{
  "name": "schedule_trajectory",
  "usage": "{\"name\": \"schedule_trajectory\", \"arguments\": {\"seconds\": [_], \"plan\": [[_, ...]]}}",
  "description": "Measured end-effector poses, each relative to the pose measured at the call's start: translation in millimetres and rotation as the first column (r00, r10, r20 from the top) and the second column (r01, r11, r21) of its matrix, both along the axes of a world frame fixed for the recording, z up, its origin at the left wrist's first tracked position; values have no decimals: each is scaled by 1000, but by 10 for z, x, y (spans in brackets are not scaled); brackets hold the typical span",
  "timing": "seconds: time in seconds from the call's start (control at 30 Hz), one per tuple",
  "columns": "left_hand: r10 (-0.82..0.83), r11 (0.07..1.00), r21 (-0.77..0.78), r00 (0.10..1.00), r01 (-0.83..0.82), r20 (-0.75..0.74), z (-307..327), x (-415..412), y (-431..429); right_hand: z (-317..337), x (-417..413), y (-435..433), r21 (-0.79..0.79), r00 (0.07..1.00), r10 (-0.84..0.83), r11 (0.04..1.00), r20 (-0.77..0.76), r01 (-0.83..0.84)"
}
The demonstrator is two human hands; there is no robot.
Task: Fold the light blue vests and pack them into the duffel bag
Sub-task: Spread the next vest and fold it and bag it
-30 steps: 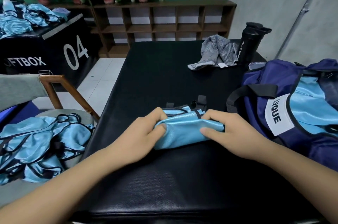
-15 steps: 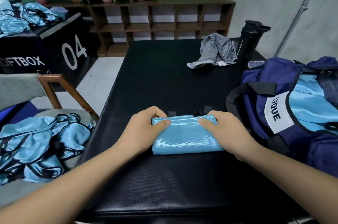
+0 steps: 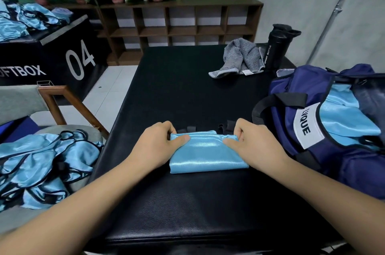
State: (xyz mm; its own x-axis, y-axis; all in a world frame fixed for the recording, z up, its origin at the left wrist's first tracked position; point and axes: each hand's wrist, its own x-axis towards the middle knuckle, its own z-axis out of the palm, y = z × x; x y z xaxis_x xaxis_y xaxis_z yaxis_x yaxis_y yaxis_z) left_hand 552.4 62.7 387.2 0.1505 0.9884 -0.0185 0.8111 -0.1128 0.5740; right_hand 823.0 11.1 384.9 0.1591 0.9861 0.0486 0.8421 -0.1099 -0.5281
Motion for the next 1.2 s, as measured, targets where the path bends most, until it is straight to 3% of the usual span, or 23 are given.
{"name": "schedule_trajectory", "arguments": {"seconds": [0.17,0.4,0.5,0.6,0.83,1.03,1.2], "plan": [[-29,1000,-7,999,29,35,25,14,-86,80,-20,-12,76,992,42,996,120,-52],[-8,992,-110,898,63,440,159,-14,-173,103,-57,-32,147,968,181,967,173,-207],[-111,986,-50,857,157,504,387,-47,-208,390,-93,-39,159,940,341,927,17,-339],[-222,968,8,836,252,501,728,-45,-280,707,-146,-47,120,855,486,874,-180,-471],[-414,899,94,756,429,507,1467,237,-533,1419,-119,-228,67,718,545,814,-432,-577],[-478,859,183,620,479,622,1855,816,-641,1906,476,-449,94,714,476,858,-514,-505],[-534,827,253,558,503,635,1923,1420,-646,2215,1104,-671,77,808,398,910,-435,-407]]}}
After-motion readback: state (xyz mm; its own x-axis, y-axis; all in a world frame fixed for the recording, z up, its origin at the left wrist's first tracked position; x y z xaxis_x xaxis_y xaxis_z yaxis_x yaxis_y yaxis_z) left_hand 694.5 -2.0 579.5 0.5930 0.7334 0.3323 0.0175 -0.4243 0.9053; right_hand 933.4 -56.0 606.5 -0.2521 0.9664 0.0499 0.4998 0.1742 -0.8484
